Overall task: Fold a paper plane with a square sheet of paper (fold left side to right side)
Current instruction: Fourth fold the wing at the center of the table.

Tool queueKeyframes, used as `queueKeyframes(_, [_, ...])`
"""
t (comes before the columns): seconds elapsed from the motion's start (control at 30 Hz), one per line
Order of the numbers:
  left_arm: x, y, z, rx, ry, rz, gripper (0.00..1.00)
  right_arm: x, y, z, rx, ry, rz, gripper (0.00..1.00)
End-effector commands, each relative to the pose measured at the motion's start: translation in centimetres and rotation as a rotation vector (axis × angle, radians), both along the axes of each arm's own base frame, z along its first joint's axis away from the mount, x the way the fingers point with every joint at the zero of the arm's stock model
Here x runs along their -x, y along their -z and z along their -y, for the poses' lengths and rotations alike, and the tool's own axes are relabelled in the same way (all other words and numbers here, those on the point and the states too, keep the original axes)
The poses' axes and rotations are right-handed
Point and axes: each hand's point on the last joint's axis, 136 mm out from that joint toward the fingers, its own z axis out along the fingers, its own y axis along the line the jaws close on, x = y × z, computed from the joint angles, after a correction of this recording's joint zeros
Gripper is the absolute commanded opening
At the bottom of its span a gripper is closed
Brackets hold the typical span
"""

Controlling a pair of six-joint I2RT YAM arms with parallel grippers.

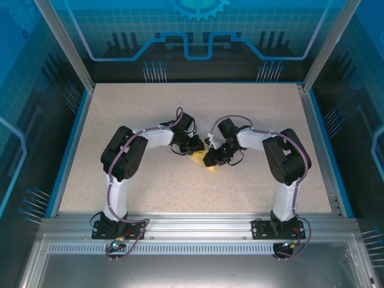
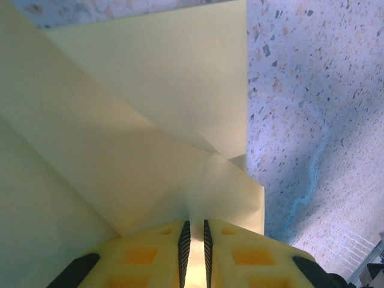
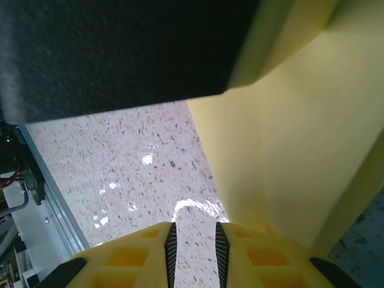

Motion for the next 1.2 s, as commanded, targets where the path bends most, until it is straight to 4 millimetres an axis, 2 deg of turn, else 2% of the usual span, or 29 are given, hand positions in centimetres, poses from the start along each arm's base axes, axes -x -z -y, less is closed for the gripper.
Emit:
queueKeyframes(0.0, [1.7,2.4,-1.7,-0.091,-0.017,-0.064,0.2,0.0,0.8,0.7,0.039,0.009,-0.028,0.27])
queueKeyframes(0.4, [1.7,2.5,-1.9,-0.099,-0.02,-0.067,0.2,1.2,2.0,1.7,0.057,0.026,-0.077,0.26])
queueKeyframes(0.83, [1.7,2.7,-2.2,-0.106,-0.028,-0.068,0.19,2.1,2.8,1.9,0.064,0.027,-0.118,0.26])
queueKeyframes(1.17, [1.7,3.5,-3.1,-0.123,-0.056,-0.089,0.18,4.5,3.3,2.7,0.092,0.038,-0.192,0.23])
